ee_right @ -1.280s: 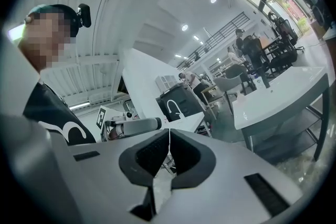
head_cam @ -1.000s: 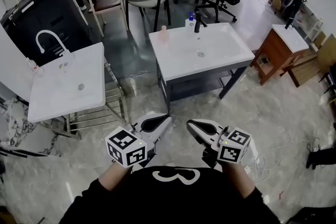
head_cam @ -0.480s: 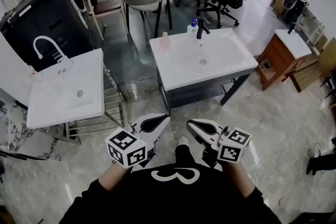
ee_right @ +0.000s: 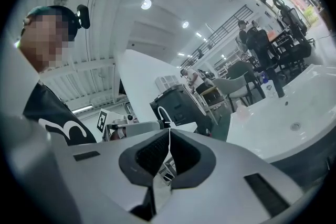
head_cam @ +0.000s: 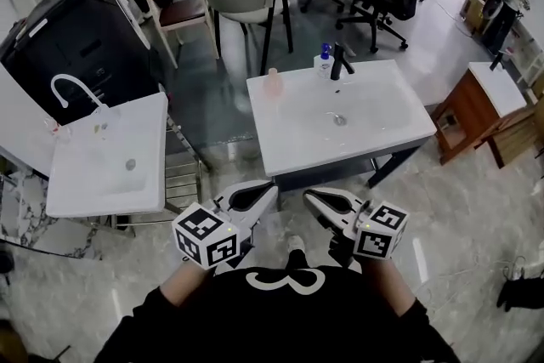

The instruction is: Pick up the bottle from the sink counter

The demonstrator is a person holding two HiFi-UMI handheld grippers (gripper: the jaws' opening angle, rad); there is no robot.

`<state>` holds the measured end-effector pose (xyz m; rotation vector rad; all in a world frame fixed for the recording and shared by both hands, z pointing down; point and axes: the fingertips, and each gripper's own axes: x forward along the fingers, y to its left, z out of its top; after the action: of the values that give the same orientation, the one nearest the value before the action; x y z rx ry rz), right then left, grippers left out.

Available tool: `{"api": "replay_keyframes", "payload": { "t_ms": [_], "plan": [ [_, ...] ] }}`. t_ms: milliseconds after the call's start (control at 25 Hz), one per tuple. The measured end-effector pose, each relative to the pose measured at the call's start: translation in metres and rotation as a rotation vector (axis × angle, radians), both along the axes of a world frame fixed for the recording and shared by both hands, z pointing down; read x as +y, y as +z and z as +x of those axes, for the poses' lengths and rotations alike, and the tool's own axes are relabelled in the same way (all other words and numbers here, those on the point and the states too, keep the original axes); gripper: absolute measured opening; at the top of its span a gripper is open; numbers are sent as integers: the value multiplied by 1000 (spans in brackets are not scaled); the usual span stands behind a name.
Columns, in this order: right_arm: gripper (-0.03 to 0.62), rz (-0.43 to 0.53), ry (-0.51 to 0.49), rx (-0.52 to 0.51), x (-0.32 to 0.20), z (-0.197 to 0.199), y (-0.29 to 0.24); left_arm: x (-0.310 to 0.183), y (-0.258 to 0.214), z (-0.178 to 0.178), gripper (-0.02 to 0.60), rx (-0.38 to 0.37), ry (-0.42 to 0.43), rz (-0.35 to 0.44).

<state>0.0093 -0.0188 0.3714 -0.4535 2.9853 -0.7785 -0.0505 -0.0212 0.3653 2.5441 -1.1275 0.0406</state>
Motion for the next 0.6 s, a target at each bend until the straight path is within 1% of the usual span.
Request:
{"api": "replay_keyframes", "payload": {
  "t_ms": [320,480,600],
  "plan": [
    [14,-21,-42,-8,-107,18,3,-106,4,25,17,-24,-20,-24],
    [14,-19,-64,-16,-141,28,2,-139,6,39,17,-42,-39,-28],
    [14,-14,-74,-23,-162,32,3,-158,5,41,17,-54,-63,-24]
  ]
}}
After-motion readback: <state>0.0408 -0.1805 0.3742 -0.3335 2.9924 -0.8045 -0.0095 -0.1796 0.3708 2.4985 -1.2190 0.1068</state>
